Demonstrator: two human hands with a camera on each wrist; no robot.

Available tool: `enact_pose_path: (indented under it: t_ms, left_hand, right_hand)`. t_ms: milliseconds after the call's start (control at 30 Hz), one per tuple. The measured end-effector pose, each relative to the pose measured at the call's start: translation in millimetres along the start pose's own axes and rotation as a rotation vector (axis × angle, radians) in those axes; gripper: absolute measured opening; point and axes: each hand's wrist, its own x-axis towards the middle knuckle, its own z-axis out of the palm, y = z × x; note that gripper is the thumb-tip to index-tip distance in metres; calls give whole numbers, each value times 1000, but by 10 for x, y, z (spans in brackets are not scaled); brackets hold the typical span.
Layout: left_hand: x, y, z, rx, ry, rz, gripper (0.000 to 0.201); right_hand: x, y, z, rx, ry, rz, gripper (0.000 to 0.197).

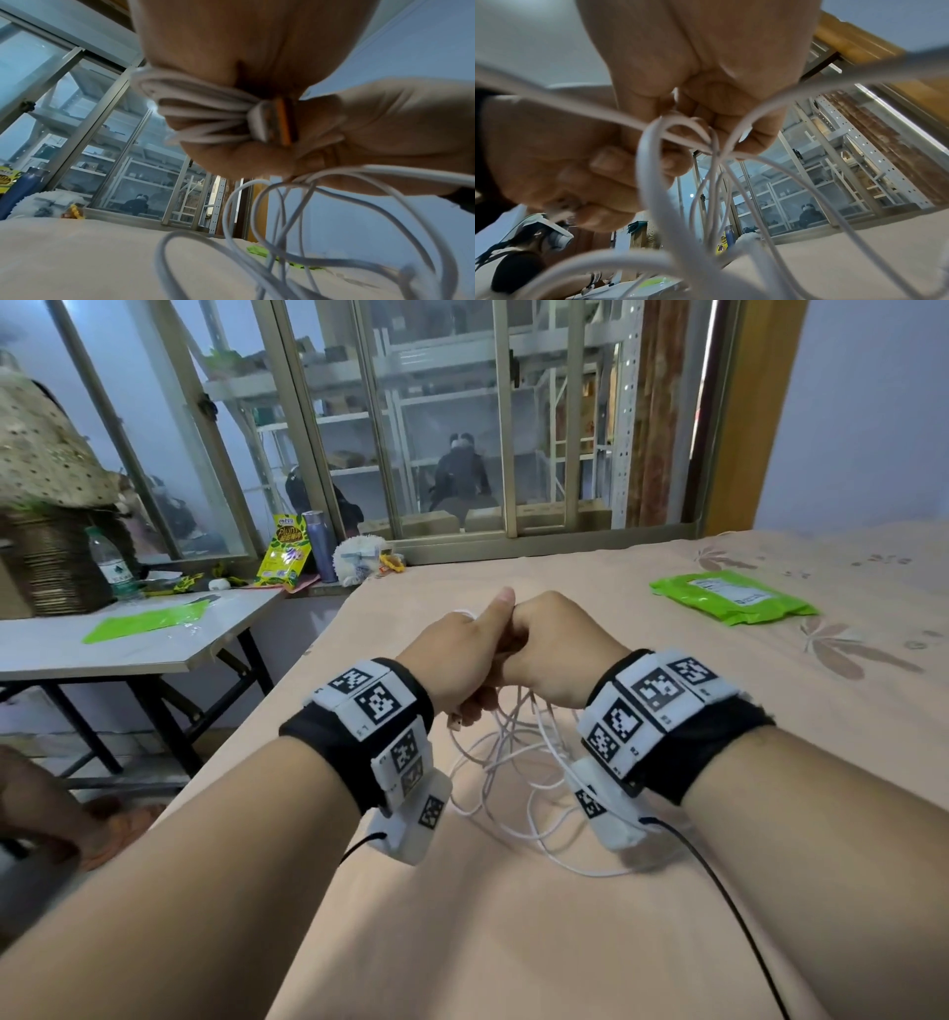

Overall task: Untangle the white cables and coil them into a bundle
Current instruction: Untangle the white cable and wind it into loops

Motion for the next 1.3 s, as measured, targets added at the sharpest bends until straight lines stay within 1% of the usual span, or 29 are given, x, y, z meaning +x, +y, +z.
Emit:
enact_pose_path:
  t_ms: [100, 167, 267, 367, 433, 500, 600, 633, 700, 767, 900, 1000, 1067, 1133, 1200, 1233, 1300]
  left_hand:
    - [-68, 26, -15, -26, -75, -63, 78]
    - [-109, 27, -30, -59, -156, -118, 79]
    - [-150, 15, -66, -106, -281, -159, 80]
    - [-195, -3, -104, -171, -390, -198, 78]
    - [-224, -15, -130, -187, -439, -218, 78]
    - [-250, -19, -159, -196, -482, -213, 76]
    - [-288, -9, -209, -246, -542, -196, 69]
    - [-305, -1, -222, -259, -567, -187, 65]
    - [-344, 18, -245, -298, -615, -152, 55]
    - [-374, 32, -267, -384, -659, -117, 46]
    - [-382, 15, -303, -592, -743, -100, 41]
    - [-375, 45, -325, -834, -836, -53, 42]
    - [-369, 87, -327, -953, -812, -10, 44]
    - [-372, 134, -314, -1036, -715, 26, 43]
    - [-373, 181, -287, -1118, -571, 41, 41]
    - [-369, 205, -271, -1166, -489, 42, 39]
    - [-350, 240, -237, -1284, -320, 40, 35]
  right_hand:
    - [-35, -29, -30, -56, -5, 0, 11]
    - [-76, -73, -67, -99, -3, 5, 13]
    - [-140, -113, -87, -185, 6, -9, 23]
    - [-178, -85, -95, -146, -42, -4, 29]
    - [-182, -52, -95, -63, -82, -2, 27]
    - [-174, -35, -86, 22, -103, -37, 20]
    - [-134, 7, -80, 82, -64, -61, 7]
    - [-116, 43, -85, 92, -32, -52, 7]
    - [-104, 114, -84, 123, 20, -24, 12]
    - [-116, 149, -51, 207, 37, 10, 17]
    - [-184, 141, 41, 395, 30, 26, 24]
    - [-208, 165, 111, 420, -3, 59, 50]
    - [-200, 188, 172, 383, -24, 96, 61]
    - [-223, 170, 240, 382, -47, 92, 61]
    - [-259, 156, 284, 376, -43, 63, 51]
    - [-281, 139, 288, 335, -44, 59, 44]
    - [-291, 140, 298, 228, -47, 46, 23]
